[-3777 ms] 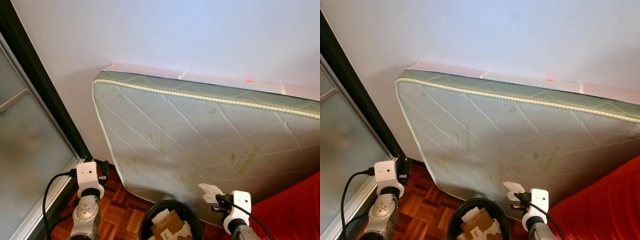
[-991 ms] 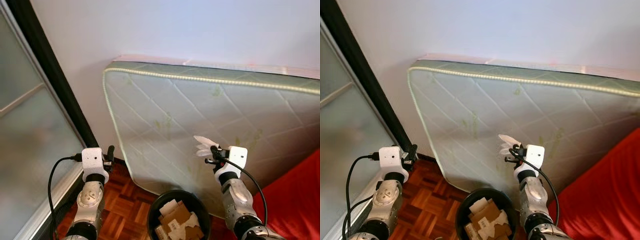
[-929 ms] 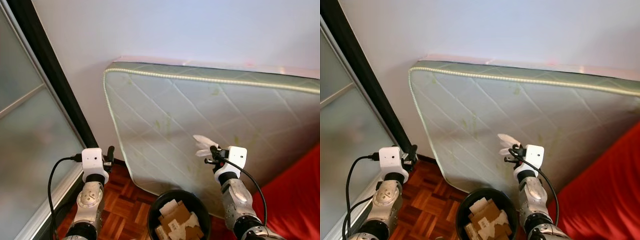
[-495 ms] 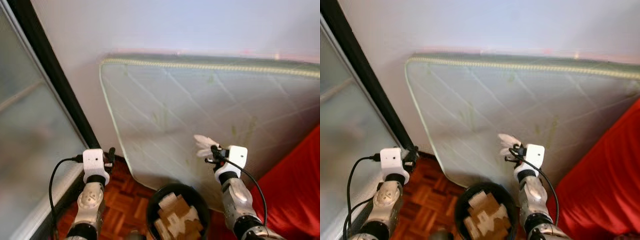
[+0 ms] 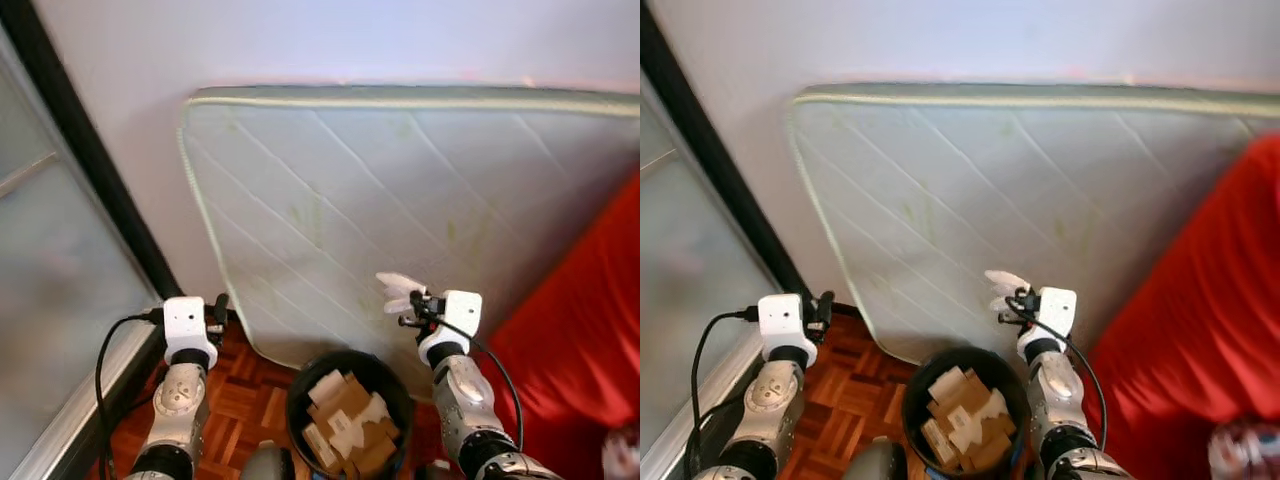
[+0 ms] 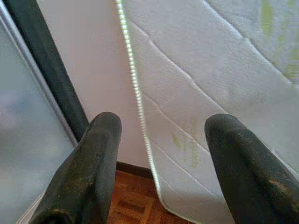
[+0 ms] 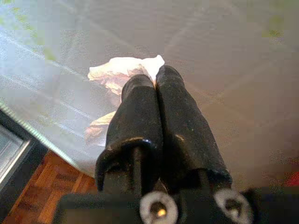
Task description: Clean up the room
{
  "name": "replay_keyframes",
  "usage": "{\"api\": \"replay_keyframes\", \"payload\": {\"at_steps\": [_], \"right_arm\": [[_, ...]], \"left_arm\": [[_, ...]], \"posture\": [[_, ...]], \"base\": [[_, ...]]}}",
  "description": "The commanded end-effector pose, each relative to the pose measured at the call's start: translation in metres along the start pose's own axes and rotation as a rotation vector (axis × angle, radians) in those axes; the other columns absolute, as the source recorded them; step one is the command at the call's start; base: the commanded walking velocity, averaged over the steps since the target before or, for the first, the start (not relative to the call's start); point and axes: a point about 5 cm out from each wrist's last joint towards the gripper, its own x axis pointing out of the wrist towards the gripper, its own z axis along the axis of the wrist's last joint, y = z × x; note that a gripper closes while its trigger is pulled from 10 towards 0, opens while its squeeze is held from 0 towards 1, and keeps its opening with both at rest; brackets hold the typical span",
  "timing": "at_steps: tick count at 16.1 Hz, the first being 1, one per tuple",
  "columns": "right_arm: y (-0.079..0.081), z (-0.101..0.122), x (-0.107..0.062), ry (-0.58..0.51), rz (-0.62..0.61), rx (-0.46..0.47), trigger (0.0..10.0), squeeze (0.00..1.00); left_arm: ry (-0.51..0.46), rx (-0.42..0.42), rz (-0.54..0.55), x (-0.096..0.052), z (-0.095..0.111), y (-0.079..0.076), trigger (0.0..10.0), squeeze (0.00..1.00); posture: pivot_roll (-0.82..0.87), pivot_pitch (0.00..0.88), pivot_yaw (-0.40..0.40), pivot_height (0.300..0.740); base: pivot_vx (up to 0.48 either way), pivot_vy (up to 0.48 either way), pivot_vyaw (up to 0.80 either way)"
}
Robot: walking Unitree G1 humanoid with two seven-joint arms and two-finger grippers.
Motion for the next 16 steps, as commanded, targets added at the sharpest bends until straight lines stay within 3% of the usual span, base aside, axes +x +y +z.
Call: {"api": "replay_keyframes", "payload": {"at_steps": [1,11,16], "right_arm": [[0.004,0.0045,0.0025,-0.021,0.009,0.0,10.0,0.0],[0.0047,0.0015,0.0018,0.007,0.031,-0.049,10.0,0.0],[0.0033,-0.001,0.001,0.022,0.02,-0.032,10.0,0.0]], "left_arm": [[0.027,-0.006,0.021,-0.0019,-0.0046,0.0049,10.0,0.0],[0.022,-0.007,0.019,-0.0021,-0.0035,0.0027,10.0,0.0],[0.029,-0.007,0.016,-0.0022,-0.0044,0.0028,10.0,0.0]], "posture": [[-0.06,0.021,0.079,0.623],[-0.06,0.024,0.079,0.623],[-0.06,0.024,0.081,0.623]], "base": [[0.0,0.0,0.0],[0.0,0.0,0.0],[0.0,0.0,0.16]]}}
